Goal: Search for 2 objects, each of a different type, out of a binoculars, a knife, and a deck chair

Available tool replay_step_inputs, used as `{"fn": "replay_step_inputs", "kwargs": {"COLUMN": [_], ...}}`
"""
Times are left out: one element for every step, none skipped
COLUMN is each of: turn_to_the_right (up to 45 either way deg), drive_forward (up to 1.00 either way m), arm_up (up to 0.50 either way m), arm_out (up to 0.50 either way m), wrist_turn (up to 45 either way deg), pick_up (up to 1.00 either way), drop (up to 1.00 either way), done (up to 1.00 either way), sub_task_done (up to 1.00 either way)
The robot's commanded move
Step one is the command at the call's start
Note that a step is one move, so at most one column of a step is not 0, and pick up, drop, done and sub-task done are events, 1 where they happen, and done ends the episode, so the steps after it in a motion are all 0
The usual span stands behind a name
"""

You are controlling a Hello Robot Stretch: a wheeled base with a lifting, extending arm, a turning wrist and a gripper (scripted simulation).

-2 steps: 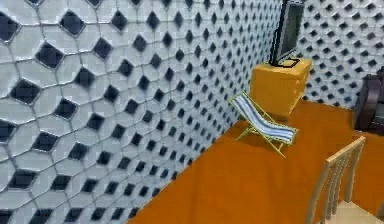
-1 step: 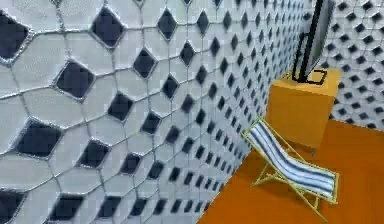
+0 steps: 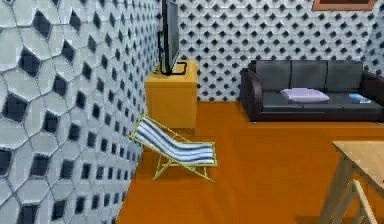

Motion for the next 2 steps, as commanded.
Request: {"fn": "replay_step_inputs", "kwargs": {"turn_to_the_right": [0.0,45.0], "drive_forward": [0.70,0.00], "arm_up": [0.00,0.00], "arm_out": [0.00,0.00], "wrist_turn": [0.0,0.0], "pick_up": [0.00,0.00], "drop": [0.00,0.00], "done": [0.00,0.00], "sub_task_done": [0.00,0.00]}}
